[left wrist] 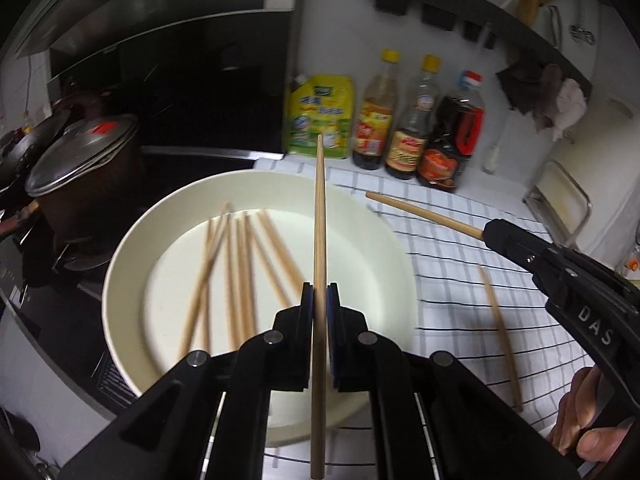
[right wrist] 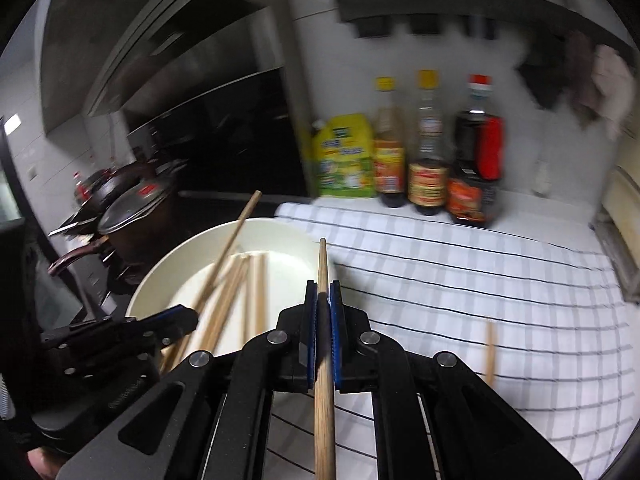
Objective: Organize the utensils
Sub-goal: 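Carry both chopsticks over the white bowl and open both tools to drop them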
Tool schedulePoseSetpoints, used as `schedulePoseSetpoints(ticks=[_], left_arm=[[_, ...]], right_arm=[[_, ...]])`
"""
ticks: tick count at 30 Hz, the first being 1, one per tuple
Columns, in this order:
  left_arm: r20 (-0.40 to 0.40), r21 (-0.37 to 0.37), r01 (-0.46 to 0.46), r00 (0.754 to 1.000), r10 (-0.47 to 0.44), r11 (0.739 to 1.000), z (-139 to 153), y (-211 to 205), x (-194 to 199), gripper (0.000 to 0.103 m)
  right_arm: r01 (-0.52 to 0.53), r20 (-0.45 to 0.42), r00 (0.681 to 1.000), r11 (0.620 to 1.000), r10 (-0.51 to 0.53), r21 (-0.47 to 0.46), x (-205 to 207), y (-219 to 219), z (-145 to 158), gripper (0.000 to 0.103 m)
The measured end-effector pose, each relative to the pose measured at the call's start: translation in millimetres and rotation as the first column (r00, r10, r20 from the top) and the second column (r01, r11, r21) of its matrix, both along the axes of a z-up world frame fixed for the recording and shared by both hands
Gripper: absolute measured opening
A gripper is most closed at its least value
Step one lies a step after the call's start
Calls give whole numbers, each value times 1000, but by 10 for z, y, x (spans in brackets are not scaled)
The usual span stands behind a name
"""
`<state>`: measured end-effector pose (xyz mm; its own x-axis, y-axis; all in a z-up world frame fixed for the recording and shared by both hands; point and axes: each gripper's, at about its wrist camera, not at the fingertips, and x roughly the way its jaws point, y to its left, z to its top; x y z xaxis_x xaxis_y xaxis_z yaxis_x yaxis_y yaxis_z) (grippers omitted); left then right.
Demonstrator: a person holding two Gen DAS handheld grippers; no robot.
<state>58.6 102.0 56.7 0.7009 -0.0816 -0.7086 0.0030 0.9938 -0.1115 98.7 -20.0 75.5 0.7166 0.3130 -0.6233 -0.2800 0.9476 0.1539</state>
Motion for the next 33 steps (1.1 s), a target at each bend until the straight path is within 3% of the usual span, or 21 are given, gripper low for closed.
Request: schedulePoseSetpoints(ticks=[10,18,27,29,31,33], left_arm=[[-100,7,-48,994,48,999,-399,453,208,7],[-142,7,-59,988,60,998,-575,541,371,7],[-142,13,-71,987,72,997,-583,605,486,8],[-144,8,-84,986,84,996,-575,629,496,14],[-135,-4,-104,986,102,995,-552,674,475,39],[-113,-3,-119,986,118,993,-513,716,434,49]], right_arm=[[-103,-91,991,993,98,-53,336,707,-414,6],[-110,-147,984,993,101,-50,527,836,-629,6],[-116,-175,979,992,106,-47,595,890,-688,6],[-122,-177,978,991,112,-46,589,891,-682,11],[-116,-162,981,992,107,-45,555,877,-643,24],[-113,-155,982,993,106,-39,530,857,-612,24]])
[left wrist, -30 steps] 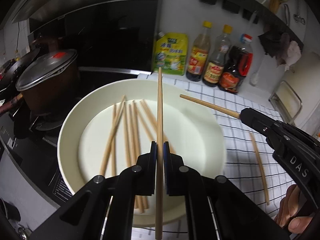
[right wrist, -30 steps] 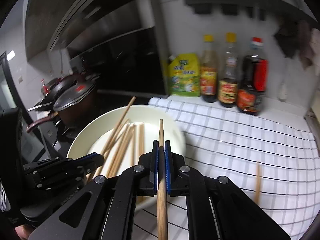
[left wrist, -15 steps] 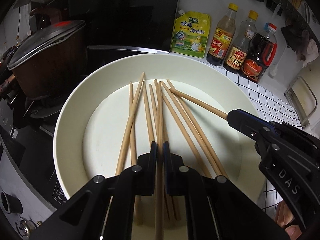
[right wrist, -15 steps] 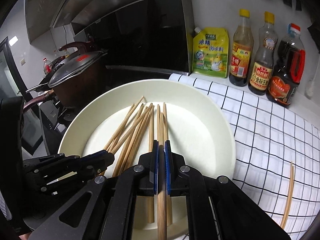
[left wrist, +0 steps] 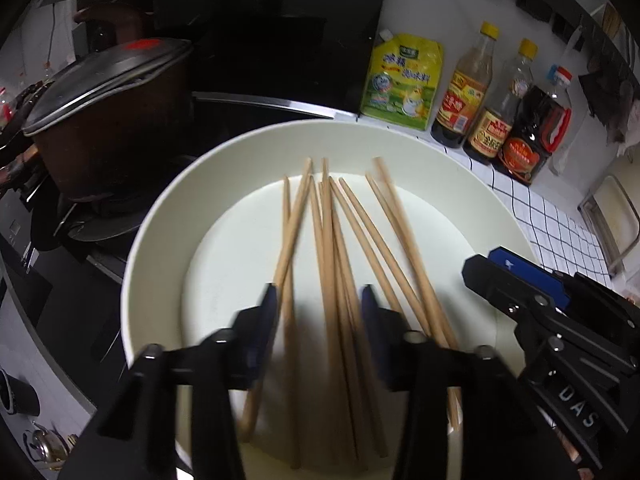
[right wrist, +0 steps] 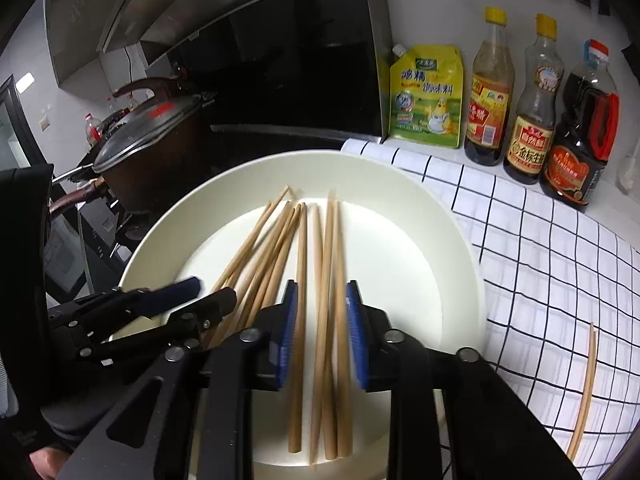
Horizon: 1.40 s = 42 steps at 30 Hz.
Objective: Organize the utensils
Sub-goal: 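Carry both chopsticks over the white bowl and open both tools to drop them, then move both open tools back to the last chopsticks on the cloth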
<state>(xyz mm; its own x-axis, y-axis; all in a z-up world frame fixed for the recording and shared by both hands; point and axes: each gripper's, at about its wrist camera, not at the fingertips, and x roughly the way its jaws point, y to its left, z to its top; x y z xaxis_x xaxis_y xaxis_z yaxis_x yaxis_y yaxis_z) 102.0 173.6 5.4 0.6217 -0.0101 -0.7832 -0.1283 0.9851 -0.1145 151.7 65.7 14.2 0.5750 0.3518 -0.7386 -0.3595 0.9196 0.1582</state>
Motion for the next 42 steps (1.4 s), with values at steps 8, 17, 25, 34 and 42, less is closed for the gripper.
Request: schedulePoseSetpoints(ticks=[8,17,25,34,42], left_arm=[[9,0,-20,1000,20,1000,68,95,-118,49],[24,-1,-15,1000,15,1000,137,43,-315,50],[41,-1,-2,999,2,1000,200,-49,-494,51],[57,-2,4,998,-4,1000,255,-137,-696,52],[71,-4,36,997,-36,999,308,-324,-806,59]], right_arm=[[20,11,1000,1000,-20,-3,-142,-75,59,24],[42,5,999,999,-42,16,-345,-177,78,24],[53,16,998,998,-53,24,-562,-253,135,24],[70,32,997,997,-71,31,-788,-358,196,24],[99,50,994,995,-100,35,-970,-549,259,28]])
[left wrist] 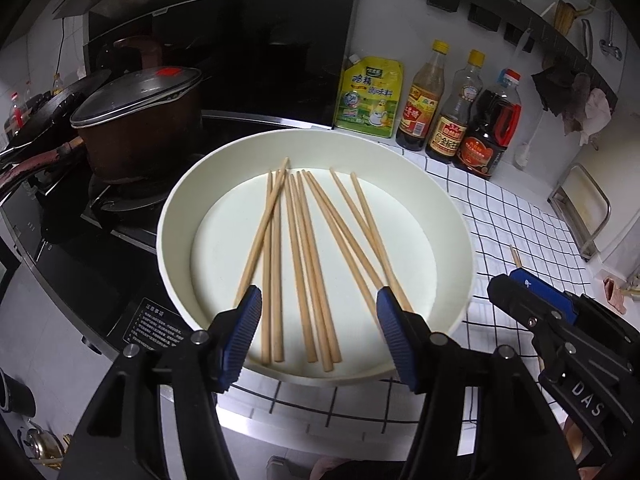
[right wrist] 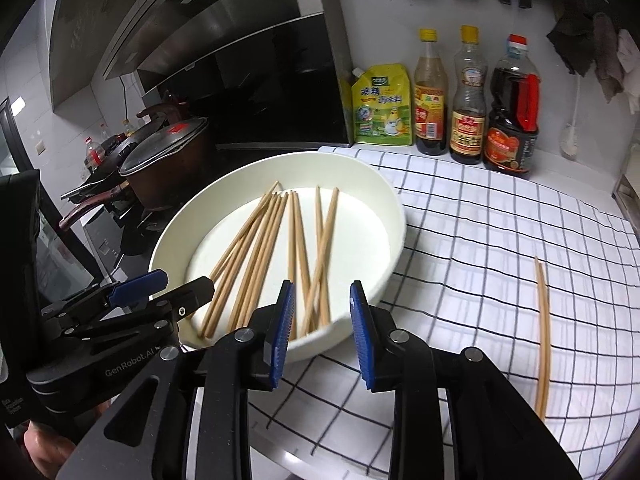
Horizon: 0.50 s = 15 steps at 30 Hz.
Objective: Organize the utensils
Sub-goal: 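Move both open tools back to the last chopsticks on the cloth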
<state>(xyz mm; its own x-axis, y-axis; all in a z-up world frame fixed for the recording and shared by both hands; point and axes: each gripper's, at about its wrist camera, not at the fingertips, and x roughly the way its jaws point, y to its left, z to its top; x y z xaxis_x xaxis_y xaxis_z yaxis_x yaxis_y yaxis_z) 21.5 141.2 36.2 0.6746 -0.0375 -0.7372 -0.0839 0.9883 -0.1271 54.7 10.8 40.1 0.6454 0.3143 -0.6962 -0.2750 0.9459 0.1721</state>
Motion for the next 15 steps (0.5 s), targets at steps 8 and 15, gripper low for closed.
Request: schedulePoseSetpoints(ticks=[8,15], left_arm=[[6,-6,66,998,-66,998,19,-347,-63,61],[-2,12,125,992,-125,992,0,-695,-107,66]], right_arm=[[62,17,998,998,-62,1,-186,-358,49,31],[129,28,991,991,-128,-19,-344,-760,34,31]])
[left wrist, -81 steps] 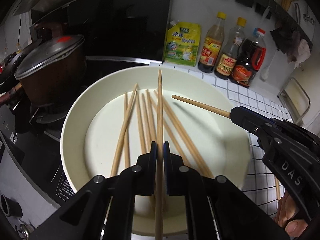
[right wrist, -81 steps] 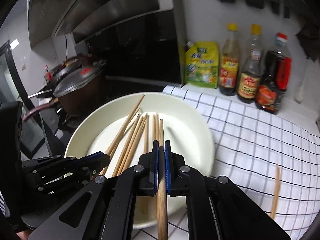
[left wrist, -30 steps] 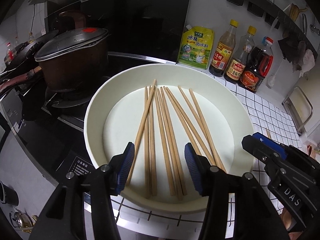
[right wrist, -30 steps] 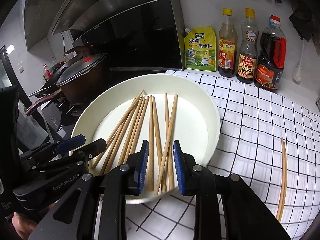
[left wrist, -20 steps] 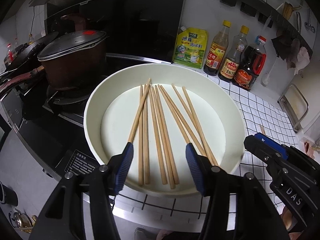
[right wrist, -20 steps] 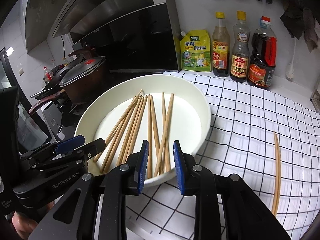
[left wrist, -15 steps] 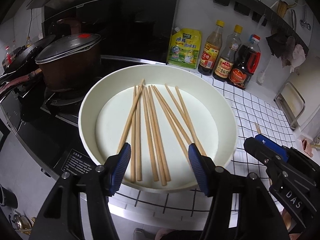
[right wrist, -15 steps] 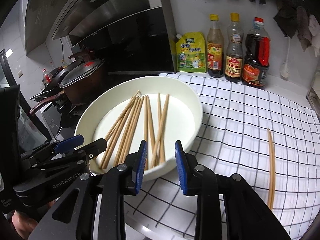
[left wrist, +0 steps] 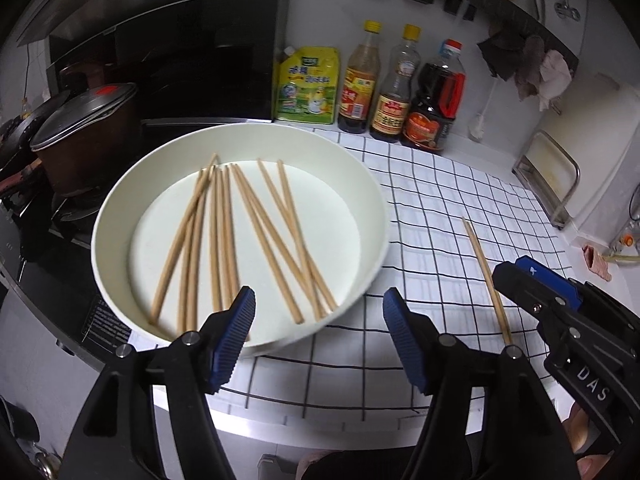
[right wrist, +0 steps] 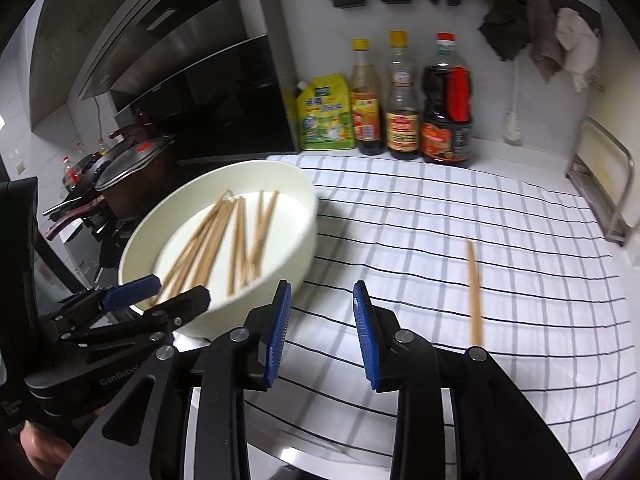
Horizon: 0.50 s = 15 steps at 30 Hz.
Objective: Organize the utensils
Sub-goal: 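Move both open tools back to the last chopsticks on the cloth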
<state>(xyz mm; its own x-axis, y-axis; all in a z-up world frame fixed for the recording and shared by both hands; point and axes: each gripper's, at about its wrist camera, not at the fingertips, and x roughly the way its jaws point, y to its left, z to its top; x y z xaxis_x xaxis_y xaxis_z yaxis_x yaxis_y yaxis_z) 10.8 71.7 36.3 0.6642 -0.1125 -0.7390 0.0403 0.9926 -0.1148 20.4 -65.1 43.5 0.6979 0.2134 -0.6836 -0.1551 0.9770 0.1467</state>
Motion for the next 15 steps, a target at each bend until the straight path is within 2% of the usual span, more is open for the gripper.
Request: schedulePoseSetpoints(ticks=[15], left_arm=[[-8,25,87,996,-87,996,-67,-690,-17,79]], right_arm=[[147,-51,988,989,-147,-14,-188,-981,-256,42]])
